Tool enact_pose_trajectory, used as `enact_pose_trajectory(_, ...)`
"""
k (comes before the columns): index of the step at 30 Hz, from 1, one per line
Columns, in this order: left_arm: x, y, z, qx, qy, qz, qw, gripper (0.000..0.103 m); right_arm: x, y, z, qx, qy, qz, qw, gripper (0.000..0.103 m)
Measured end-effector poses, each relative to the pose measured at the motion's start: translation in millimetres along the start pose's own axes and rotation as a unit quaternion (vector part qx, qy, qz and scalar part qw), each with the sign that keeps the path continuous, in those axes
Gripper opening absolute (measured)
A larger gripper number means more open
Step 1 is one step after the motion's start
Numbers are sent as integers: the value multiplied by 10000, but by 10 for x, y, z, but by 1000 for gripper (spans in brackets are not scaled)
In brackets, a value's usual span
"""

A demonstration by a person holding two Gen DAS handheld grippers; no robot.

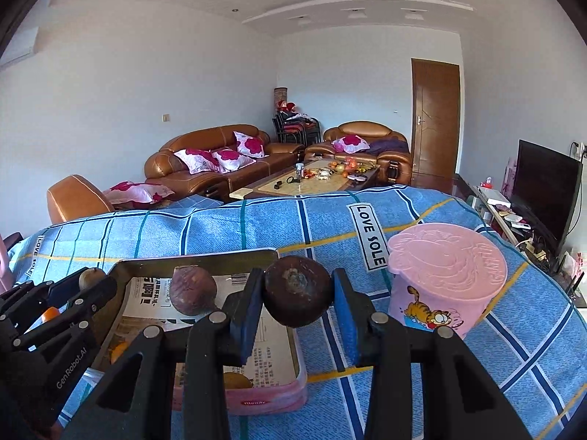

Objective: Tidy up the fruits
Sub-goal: 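Lower both fruits into the tin box and open both tools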

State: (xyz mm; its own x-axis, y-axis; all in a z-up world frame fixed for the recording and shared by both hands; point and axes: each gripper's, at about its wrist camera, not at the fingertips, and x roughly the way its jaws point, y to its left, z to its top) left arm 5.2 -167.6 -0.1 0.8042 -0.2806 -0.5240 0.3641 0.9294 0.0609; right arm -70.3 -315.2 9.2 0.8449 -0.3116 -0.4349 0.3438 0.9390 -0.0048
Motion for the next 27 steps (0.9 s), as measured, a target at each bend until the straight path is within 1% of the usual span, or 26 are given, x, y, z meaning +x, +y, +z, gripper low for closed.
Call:
enact_pose_trajectory(3, 80, 6, 13, -84, 146, -6, 9999, 27, 28, 56, 9, -117, 0, -47, 9999, 40)
enact_pose_trajectory(7, 149, 21, 9, -127, 332, -15, 9994, 27, 120, 130, 38, -205, 121, -85, 9997, 40)
enact_pose_trajectory(14, 281, 43, 1, -212, 668, -73, 9975, 27, 357, 243, 80, -357, 503, -48, 9981, 40)
enact_pose_trajectory(17, 339, 45, -6, -229, 825, -107, 9963, 27, 462, 277, 68, -434, 756, 52, 9962, 40)
enact_pose_trajectory(19, 364, 38, -11, -219, 897, -149, 9956, 27, 503, 292, 63, -470, 863, 202, 9950, 40)
enact_pose_trajectory(23, 376, 32, -23, -220, 939, -163, 9952, 28, 529, 376, 52, -633, 926, 513, 9924, 40)
enact_pose_trajectory(27, 381, 29, -25, -217, 961, -159, 9950, 28, 478, 422, 45, -717, 822, 740, 9913, 40)
